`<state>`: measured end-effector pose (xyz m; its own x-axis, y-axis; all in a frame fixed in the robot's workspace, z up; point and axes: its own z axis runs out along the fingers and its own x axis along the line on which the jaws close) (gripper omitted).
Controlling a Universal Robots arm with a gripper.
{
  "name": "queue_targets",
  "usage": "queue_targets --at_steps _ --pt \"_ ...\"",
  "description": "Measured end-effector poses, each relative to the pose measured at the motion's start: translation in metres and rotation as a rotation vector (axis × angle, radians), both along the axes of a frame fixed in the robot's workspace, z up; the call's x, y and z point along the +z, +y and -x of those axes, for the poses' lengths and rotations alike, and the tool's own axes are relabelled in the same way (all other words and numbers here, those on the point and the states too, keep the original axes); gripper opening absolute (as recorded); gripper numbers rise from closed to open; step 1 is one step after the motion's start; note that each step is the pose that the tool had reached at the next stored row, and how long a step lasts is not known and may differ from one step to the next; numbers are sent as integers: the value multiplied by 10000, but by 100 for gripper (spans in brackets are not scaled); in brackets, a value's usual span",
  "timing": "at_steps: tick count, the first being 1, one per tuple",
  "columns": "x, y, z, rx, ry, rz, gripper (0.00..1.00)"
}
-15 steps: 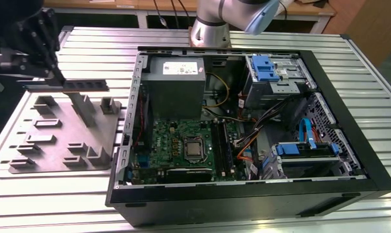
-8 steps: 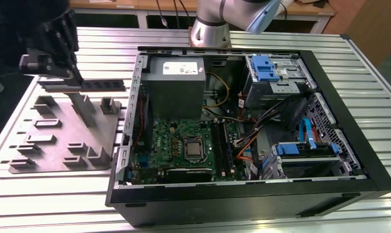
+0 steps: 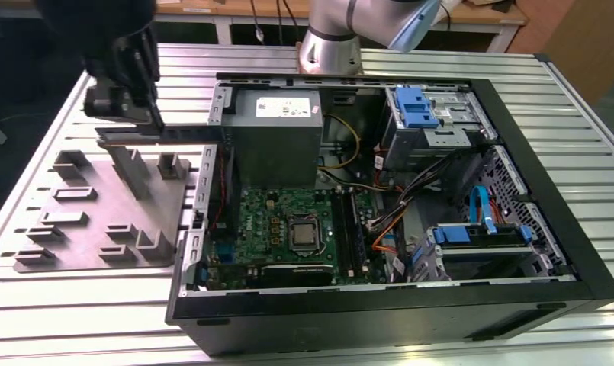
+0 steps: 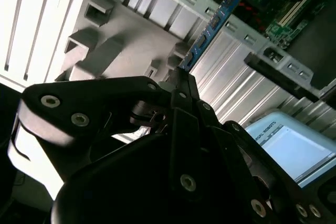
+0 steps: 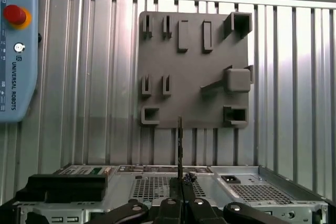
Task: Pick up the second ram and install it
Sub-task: 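Pick up the second ram and move it above second insertion slot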
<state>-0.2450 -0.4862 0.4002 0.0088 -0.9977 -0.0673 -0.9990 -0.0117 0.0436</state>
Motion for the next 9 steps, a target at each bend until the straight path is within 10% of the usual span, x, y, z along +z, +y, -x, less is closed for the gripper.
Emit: queue_targets --at_steps 9 --pt "-5 0 -375 0 0 0 11"
